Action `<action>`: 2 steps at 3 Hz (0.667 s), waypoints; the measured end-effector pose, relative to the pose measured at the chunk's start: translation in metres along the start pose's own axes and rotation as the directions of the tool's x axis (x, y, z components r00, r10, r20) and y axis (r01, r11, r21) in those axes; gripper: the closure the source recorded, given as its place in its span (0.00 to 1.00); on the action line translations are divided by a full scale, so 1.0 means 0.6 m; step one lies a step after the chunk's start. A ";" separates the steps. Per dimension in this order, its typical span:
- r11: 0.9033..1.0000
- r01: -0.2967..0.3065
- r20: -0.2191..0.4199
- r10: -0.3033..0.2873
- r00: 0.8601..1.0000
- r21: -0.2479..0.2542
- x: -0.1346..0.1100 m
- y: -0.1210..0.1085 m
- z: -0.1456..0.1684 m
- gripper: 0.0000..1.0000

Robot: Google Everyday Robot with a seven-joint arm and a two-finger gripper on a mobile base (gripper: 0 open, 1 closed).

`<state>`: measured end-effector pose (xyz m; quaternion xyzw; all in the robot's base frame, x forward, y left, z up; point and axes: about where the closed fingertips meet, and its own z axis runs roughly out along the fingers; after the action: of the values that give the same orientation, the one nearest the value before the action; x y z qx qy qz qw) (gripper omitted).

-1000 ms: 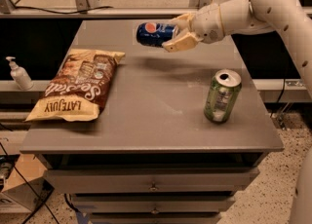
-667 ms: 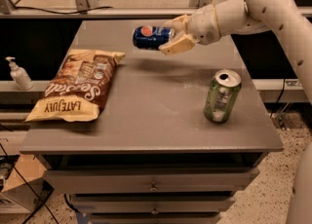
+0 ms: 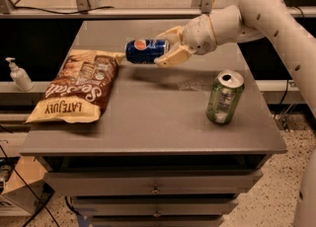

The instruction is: Move pepsi can near brown chip bag

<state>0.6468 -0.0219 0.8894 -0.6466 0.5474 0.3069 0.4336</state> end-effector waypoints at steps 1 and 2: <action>0.998 -0.006 0.035 0.009 0.999 -0.068 0.000 0.030 0.031 0.63; 0.993 -0.022 0.065 0.030 0.997 -0.116 0.006 0.052 0.058 0.39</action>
Offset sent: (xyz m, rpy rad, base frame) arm -0.0396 0.0379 -0.0394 0.0691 0.1201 0.1428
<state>0.6197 0.0070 0.8640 -0.6527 0.5223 0.3652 0.4096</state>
